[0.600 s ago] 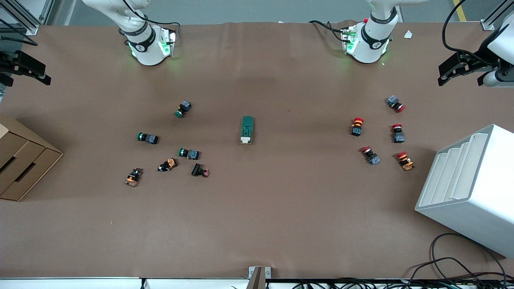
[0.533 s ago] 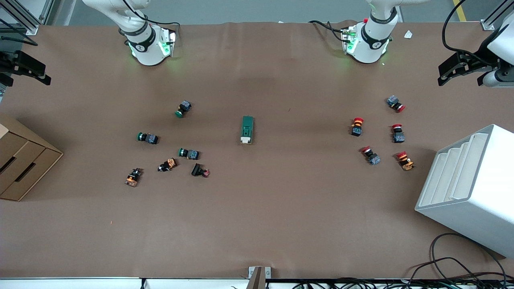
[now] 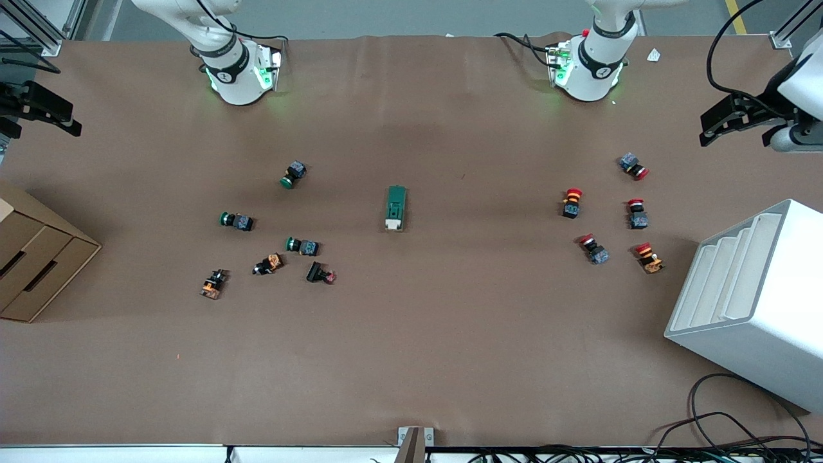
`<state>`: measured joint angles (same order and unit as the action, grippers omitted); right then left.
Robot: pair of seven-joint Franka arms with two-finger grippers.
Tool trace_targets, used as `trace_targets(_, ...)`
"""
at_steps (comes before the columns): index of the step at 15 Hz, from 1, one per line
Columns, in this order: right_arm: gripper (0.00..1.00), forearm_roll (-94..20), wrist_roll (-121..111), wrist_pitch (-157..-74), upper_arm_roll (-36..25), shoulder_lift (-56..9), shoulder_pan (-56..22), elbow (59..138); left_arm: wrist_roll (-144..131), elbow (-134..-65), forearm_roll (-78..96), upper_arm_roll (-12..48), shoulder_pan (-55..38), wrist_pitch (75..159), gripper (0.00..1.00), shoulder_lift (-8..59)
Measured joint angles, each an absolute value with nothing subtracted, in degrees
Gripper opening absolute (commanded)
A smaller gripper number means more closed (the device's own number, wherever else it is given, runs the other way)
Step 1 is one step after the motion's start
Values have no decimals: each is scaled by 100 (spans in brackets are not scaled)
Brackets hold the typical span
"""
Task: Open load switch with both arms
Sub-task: 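Move the left gripper over the green load switch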
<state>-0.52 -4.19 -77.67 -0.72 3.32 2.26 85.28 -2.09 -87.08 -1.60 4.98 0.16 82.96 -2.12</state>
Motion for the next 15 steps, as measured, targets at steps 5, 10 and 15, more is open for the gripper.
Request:
trace_targets(5, 100, -53, -419, -7766, -70, 332, 226, 8528, -843, -8659, -91, 1126, -246, 8804, 100, 208)
trace_targets(10, 100, -53, -419, -7766, -70, 332, 226, 8528, -2841, -9500, -92, 2722, -484, 10028, 100, 332)
trace_targets(15, 100, -53, -419, -7766, -75, 331, 228, 8528, -4229, -10911, -104, 3981, -537, 11755, 100, 361)
